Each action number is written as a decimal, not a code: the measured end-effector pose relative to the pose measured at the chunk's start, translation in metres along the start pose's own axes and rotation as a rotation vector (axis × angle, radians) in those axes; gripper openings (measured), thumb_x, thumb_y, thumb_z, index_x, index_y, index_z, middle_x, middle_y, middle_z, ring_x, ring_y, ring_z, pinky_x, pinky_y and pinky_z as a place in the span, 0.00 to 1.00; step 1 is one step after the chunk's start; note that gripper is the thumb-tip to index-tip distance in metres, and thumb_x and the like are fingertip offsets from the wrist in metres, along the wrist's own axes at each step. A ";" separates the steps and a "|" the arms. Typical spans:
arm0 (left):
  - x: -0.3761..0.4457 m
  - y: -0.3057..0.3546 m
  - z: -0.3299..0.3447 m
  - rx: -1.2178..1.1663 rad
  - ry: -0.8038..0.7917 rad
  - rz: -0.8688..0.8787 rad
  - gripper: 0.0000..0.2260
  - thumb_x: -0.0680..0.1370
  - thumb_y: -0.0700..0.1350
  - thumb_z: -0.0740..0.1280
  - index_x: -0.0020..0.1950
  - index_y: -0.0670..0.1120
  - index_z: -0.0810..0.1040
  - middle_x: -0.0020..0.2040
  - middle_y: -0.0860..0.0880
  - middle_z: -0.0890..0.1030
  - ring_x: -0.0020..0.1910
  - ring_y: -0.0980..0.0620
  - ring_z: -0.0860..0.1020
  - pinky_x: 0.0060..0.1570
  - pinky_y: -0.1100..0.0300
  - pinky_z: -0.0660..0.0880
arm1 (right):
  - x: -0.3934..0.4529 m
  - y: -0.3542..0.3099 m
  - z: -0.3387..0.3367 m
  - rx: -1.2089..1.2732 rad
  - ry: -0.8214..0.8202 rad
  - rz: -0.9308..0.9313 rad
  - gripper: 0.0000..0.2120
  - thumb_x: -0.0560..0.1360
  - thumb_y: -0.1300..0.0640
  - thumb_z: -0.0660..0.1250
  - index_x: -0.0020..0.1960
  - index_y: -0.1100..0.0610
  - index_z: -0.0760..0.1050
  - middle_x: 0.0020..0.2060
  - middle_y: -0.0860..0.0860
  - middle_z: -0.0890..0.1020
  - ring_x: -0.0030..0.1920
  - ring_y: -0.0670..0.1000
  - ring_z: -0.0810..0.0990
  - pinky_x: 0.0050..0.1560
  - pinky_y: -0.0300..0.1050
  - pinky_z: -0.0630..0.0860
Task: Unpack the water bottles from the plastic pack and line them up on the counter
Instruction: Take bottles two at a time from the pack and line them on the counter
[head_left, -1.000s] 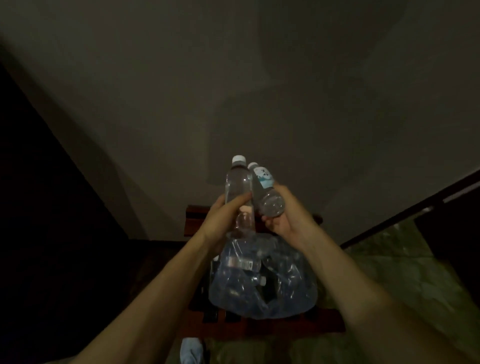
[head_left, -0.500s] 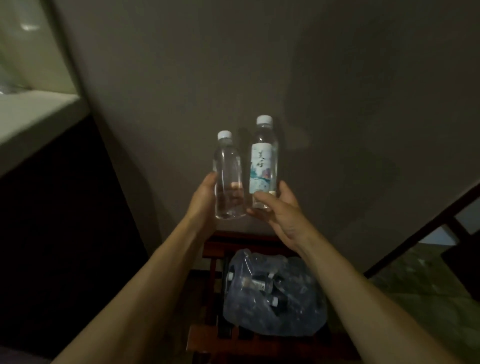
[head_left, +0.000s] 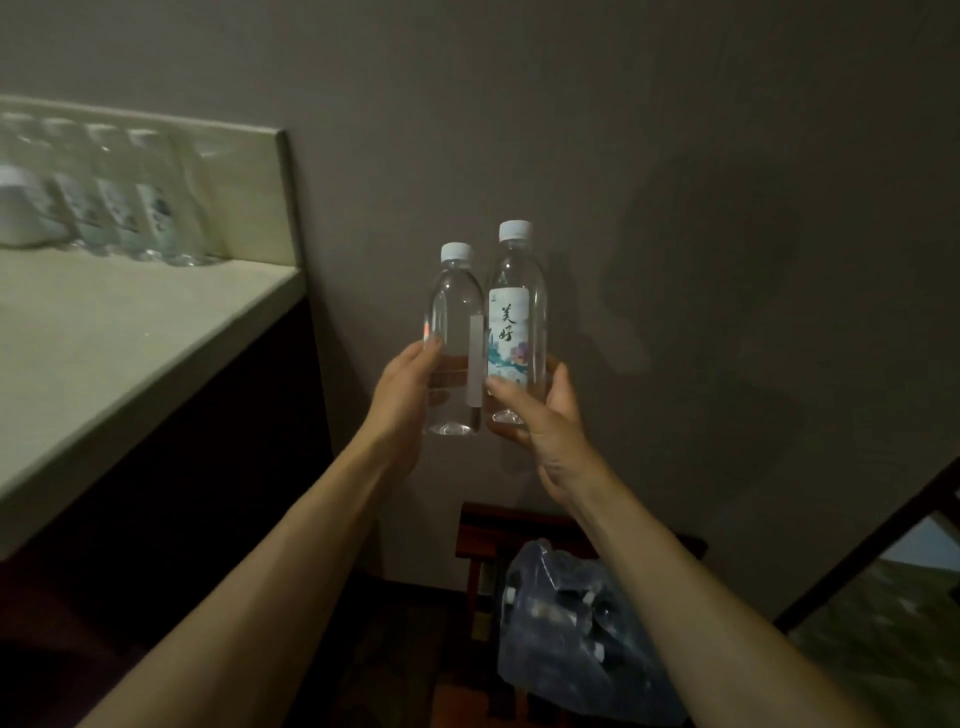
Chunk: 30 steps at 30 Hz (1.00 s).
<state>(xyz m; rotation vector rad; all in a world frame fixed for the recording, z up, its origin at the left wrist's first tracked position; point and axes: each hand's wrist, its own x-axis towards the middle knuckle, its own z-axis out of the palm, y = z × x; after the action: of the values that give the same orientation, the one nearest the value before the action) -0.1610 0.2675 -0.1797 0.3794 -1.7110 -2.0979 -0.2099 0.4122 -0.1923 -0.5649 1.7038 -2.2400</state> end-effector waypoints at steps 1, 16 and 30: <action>-0.001 0.007 -0.009 0.002 -0.009 0.025 0.17 0.82 0.55 0.59 0.58 0.47 0.82 0.52 0.44 0.86 0.56 0.41 0.83 0.65 0.35 0.72 | 0.001 -0.001 0.011 0.000 -0.001 -0.019 0.24 0.69 0.54 0.75 0.60 0.46 0.69 0.53 0.49 0.83 0.49 0.48 0.85 0.42 0.41 0.79; -0.003 0.115 -0.246 0.105 -0.184 0.188 0.18 0.80 0.46 0.68 0.68 0.44 0.70 0.49 0.45 0.84 0.40 0.53 0.85 0.32 0.63 0.78 | 0.016 0.031 0.263 0.149 0.000 -0.134 0.24 0.70 0.56 0.75 0.63 0.50 0.70 0.54 0.52 0.84 0.53 0.53 0.84 0.44 0.46 0.80; 0.095 0.138 -0.322 0.167 0.014 0.202 0.26 0.69 0.48 0.79 0.65 0.45 0.75 0.54 0.46 0.85 0.55 0.47 0.84 0.56 0.49 0.79 | 0.113 0.047 0.348 0.131 -0.096 -0.143 0.17 0.73 0.64 0.71 0.59 0.51 0.73 0.48 0.51 0.85 0.50 0.54 0.85 0.51 0.51 0.82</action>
<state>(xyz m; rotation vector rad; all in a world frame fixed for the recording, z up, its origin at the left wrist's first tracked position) -0.0795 -0.0792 -0.1091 0.2566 -1.8403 -1.8136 -0.1505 0.0515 -0.1406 -0.7712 1.5013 -2.3593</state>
